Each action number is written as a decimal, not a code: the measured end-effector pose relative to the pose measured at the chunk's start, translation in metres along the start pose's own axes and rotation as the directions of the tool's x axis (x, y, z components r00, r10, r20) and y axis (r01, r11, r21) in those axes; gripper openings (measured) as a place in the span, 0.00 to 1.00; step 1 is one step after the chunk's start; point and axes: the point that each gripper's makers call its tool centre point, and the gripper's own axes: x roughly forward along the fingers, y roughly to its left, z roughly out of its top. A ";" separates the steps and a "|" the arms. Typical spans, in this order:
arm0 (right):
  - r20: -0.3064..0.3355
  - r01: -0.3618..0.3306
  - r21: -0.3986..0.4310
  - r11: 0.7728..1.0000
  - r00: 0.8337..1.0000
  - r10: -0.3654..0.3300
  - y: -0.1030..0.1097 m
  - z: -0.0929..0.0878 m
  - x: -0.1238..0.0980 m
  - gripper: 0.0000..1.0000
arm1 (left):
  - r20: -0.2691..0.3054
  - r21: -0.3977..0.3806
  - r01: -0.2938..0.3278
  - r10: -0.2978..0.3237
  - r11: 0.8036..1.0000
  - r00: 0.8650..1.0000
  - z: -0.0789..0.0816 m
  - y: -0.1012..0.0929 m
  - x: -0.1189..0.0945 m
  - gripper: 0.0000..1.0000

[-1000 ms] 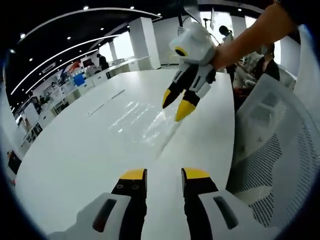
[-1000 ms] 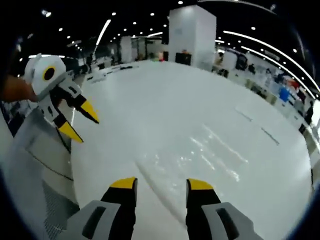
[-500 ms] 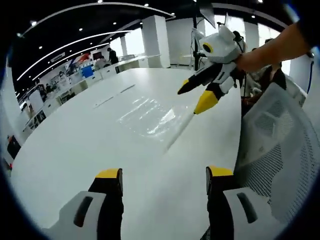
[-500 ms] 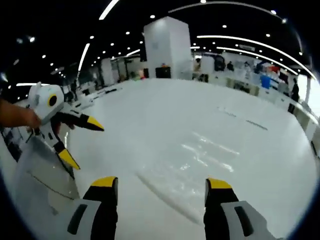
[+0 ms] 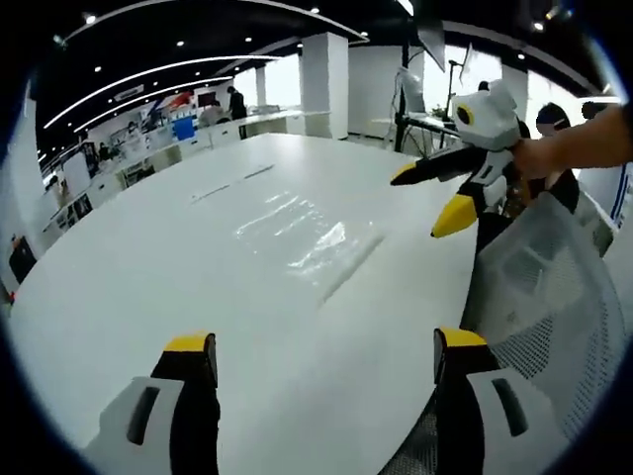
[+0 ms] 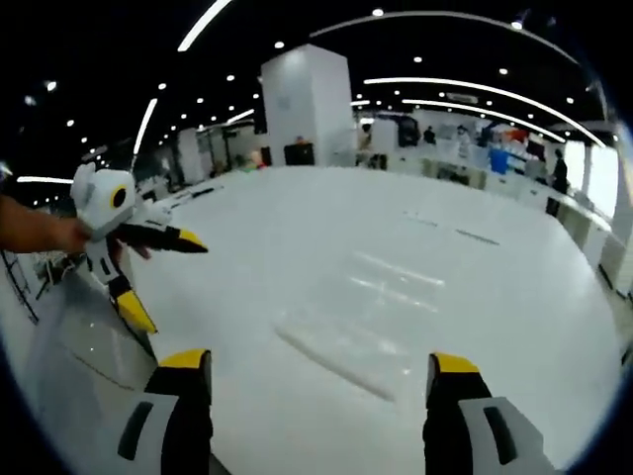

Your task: Open the resealable bag by pulling the two sides of the seal apart until the entire bag opening is separated and visibly accessible.

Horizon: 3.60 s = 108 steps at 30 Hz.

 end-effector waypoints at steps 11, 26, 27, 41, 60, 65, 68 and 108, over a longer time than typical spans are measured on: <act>0.000 0.068 -0.019 0.998 0.998 -0.068 0.006 -0.010 -0.010 0.94 | -0.023 -0.047 0.044 -0.045 0.998 0.999 -0.008 -0.024 -0.009 0.99; 0.012 0.161 -0.025 0.987 0.987 -0.160 -0.007 -0.029 -0.026 0.94 | -0.009 -0.081 -0.019 0.019 0.997 1.000 -0.020 -0.028 -0.015 0.97; 0.016 0.161 -0.006 0.987 0.987 -0.161 -0.008 -0.029 -0.026 0.94 | -0.009 -0.074 -0.024 0.023 0.997 1.000 -0.020 -0.028 -0.015 0.97; 0.037 0.160 0.021 0.987 0.986 -0.161 -0.013 -0.035 -0.025 0.94 | -0.003 -0.066 -0.048 0.048 0.997 0.999 -0.023 -0.032 -0.006 0.95; 0.024 0.187 0.012 0.982 0.982 -0.187 -0.018 -0.040 -0.027 0.93 | -0.013 -0.073 -0.044 0.044 0.996 0.999 -0.027 -0.033 -0.002 0.95; 0.008 0.202 -0.001 0.979 0.979 -0.202 -0.019 -0.043 -0.027 0.91 | -0.029 -0.062 -0.033 0.032 0.997 0.999 -0.031 -0.036 -0.001 0.93; 0.003 0.208 -0.003 0.978 0.978 -0.208 -0.021 -0.044 -0.027 0.91 | -0.031 -0.052 -0.028 0.027 0.998 0.999 -0.030 -0.038 -0.001 0.93; -0.042 0.161 -0.005 0.987 0.986 -0.161 -0.011 -0.052 -0.022 0.91 | -0.048 -0.031 -0.101 0.100 0.994 0.994 -0.035 -0.022 -0.003 0.94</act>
